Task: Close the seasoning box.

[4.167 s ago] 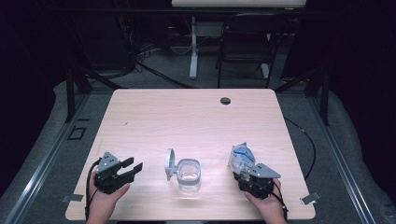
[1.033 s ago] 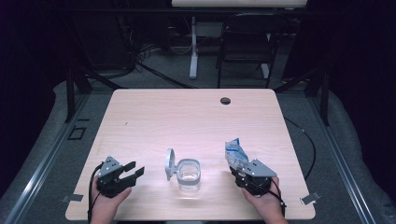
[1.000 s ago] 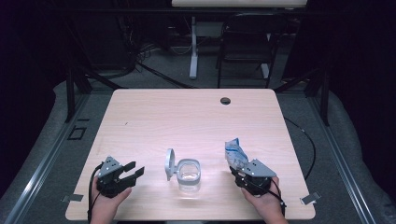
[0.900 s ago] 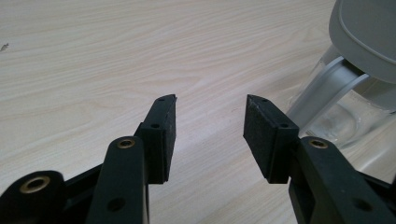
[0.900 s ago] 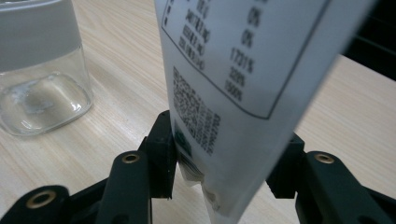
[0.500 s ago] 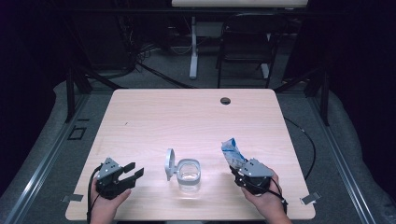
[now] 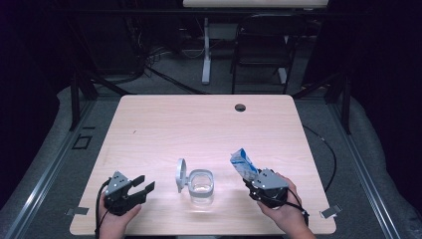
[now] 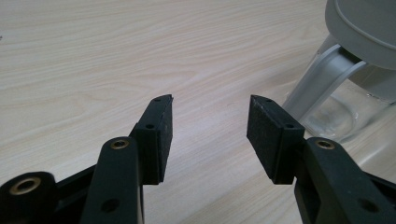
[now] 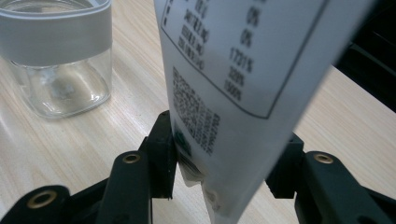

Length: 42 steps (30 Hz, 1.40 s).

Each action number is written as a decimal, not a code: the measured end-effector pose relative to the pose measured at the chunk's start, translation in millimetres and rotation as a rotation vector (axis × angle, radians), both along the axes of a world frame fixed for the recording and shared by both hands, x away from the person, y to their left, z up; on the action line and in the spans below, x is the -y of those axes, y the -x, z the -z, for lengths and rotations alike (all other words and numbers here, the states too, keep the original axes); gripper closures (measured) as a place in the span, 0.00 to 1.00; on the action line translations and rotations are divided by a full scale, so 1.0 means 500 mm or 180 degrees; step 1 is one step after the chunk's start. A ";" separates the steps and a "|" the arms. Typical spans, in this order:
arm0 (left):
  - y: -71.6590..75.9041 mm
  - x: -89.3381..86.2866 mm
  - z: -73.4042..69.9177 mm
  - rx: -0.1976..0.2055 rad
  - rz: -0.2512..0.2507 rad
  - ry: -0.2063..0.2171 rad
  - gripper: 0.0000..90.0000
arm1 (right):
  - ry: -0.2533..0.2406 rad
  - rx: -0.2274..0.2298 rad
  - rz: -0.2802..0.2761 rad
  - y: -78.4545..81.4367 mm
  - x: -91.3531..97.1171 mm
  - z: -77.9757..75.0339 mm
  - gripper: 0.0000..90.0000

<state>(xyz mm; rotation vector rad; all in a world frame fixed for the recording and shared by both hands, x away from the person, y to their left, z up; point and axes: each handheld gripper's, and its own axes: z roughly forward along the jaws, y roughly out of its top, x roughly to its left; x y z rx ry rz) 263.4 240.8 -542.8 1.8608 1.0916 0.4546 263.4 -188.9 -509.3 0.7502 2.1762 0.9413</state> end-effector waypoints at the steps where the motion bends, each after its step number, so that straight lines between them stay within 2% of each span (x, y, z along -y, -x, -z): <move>1: 0.001 0.000 0.000 0.0006 0.0000 0.0004 0.56 | 0.0009 -0.0006 0.0003 0.001 0.000 -0.002 0.59; 10: 0.012 0.002 0.001 0.0043 0.0001 0.0024 0.54 | 0.0057 0.0007 -0.0007 0.004 -0.003 -0.012 0.59; 15: 0.010 0.007 -0.004 -0.0019 0.0086 -0.0030 0.52 | 0.0078 0.0014 -0.0010 0.003 -0.005 -0.013 0.59; 19: 0.011 0.009 -0.005 0.0014 0.0074 -0.0077 0.52 | 0.0114 -0.0002 -0.0026 0.002 -0.006 -0.013 0.59; 23: 0.010 0.006 -0.005 0.0003 0.0052 -0.0084 0.52 | 0.0184 -0.0022 -0.0035 0.001 -0.010 -0.014 0.59; 27: 0.010 -0.002 -0.004 0.0011 0.0012 -0.0012 0.52 | 0.0267 -0.0035 -0.0079 0.000 -0.018 -0.017 0.59; 37: 0.013 -0.008 -0.006 0.0033 -0.0038 -0.0034 0.52 | 0.0409 -0.0016 -0.0124 0.001 -0.026 -0.026 0.59; 42: 0.014 -0.009 -0.006 0.0021 -0.0032 -0.0021 0.52 | 0.0553 -0.0023 -0.0181 0.002 -0.029 -0.033 0.59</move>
